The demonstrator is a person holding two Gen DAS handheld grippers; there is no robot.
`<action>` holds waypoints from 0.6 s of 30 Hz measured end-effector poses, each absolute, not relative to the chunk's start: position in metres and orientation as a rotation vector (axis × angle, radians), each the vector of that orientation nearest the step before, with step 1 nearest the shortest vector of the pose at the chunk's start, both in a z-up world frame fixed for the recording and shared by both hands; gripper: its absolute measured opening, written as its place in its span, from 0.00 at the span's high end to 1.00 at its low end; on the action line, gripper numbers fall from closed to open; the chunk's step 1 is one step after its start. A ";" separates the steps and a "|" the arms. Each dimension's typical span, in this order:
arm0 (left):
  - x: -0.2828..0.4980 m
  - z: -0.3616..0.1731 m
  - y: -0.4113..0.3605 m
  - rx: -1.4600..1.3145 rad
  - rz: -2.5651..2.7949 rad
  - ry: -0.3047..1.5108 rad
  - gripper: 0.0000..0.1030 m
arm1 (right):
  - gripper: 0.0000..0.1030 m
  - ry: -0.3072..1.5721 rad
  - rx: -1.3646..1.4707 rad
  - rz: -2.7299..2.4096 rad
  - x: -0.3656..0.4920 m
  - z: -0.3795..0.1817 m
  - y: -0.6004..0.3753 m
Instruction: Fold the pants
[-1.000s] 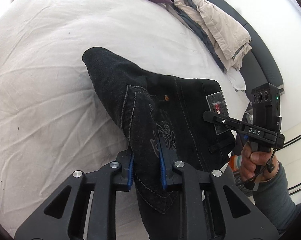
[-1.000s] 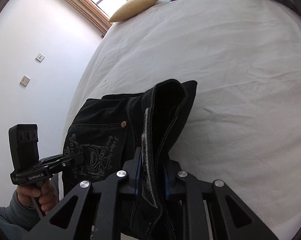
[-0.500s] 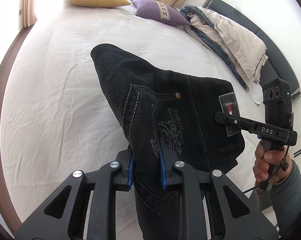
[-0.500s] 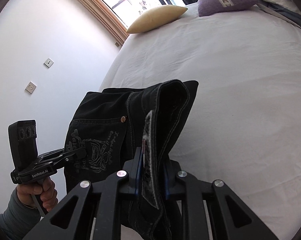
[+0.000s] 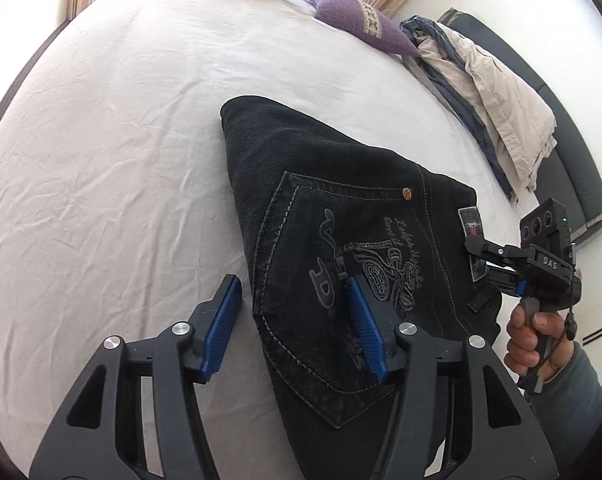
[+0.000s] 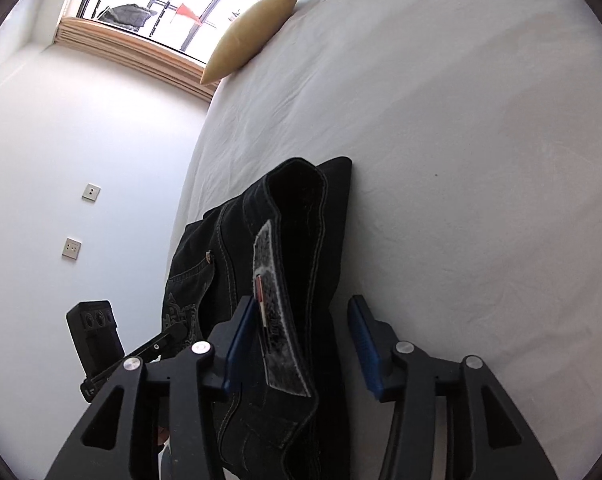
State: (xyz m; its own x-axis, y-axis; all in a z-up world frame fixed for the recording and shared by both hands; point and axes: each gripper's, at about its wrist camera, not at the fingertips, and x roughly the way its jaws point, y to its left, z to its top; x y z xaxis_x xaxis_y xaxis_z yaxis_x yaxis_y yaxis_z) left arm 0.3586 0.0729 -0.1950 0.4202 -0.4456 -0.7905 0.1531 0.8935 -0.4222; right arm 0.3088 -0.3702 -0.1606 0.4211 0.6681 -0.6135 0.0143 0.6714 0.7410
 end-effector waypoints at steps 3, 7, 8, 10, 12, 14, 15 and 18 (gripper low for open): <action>0.335 -0.179 0.082 -0.265 -0.327 1.037 0.48 | 0.38 1.026 0.732 0.398 0.292 -0.143 -0.383; 0.284 -0.133 0.078 -0.139 -0.230 0.876 0.23 | 0.32 0.963 0.611 0.322 0.258 -0.104 -0.389; 0.268 -0.119 0.074 -0.117 -0.211 0.826 0.15 | 0.29 0.936 0.559 0.302 0.247 -0.090 -0.387; 0.237 -0.091 0.066 -0.083 -0.177 0.734 0.05 | 0.26 0.852 0.444 0.274 0.219 -0.057 -0.378; 0.204 -0.065 0.062 -0.040 -0.118 0.646 0.00 | 0.16 0.757 0.347 0.240 0.189 -0.025 -0.365; 0.172 -0.033 0.052 0.006 -0.064 0.547 0.00 | 0.01 0.655 0.264 0.204 0.158 0.006 -0.350; 0.159 -0.017 0.037 0.034 -0.037 0.499 0.00 | 0.00 0.600 0.233 0.190 0.143 0.021 -0.345; 0.109 0.029 0.021 0.108 0.075 0.337 0.00 | 0.00 0.442 0.175 0.186 0.100 0.064 -0.328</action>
